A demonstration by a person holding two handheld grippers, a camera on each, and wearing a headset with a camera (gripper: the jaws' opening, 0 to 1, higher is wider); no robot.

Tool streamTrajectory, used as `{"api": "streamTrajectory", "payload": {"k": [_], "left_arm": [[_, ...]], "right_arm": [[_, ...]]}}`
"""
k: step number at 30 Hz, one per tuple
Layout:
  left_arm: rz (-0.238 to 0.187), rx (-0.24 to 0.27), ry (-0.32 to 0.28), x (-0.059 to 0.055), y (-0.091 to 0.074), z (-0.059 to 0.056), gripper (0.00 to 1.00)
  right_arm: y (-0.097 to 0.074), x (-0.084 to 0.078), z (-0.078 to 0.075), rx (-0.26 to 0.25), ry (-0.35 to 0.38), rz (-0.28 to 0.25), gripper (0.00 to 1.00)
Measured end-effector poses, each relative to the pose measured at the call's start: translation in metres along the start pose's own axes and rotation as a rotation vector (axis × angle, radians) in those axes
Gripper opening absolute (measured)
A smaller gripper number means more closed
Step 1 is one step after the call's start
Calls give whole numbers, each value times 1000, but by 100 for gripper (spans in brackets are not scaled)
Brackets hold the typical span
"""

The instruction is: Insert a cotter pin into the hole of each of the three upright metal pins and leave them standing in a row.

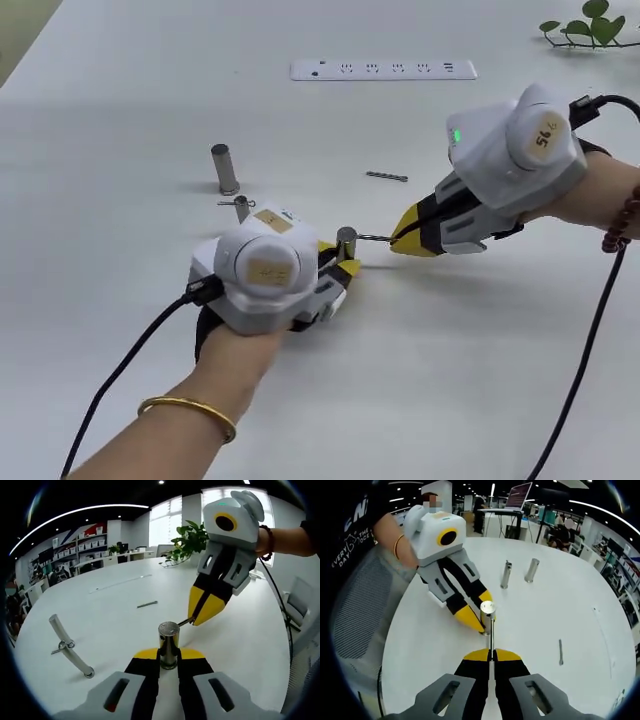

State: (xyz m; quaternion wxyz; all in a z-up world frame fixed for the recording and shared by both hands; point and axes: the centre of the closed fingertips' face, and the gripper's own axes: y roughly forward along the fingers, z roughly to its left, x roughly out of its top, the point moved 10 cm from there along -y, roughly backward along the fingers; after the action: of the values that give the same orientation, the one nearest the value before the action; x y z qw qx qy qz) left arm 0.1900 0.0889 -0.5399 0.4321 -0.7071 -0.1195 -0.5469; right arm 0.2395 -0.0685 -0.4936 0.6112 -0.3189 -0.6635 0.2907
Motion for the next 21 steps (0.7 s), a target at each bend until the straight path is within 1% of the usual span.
{"api": "streamTrajectory", "payload": {"k": [3,6,15,21], "left_arm": [[1,-21,8,0,0,2,10],[1,-39,30,0,0,3,10],[-1,-91,32,-1,2,9,10],[0,-132,55,-1,2,12,10]], "right_arm": [[0,0,0,-1,-3,0,0],[0,0,-1,-2,-2,-6,0],[0,0,0,4,-1,-4,0],[1,-1,4,15,-5,4,0]]}}
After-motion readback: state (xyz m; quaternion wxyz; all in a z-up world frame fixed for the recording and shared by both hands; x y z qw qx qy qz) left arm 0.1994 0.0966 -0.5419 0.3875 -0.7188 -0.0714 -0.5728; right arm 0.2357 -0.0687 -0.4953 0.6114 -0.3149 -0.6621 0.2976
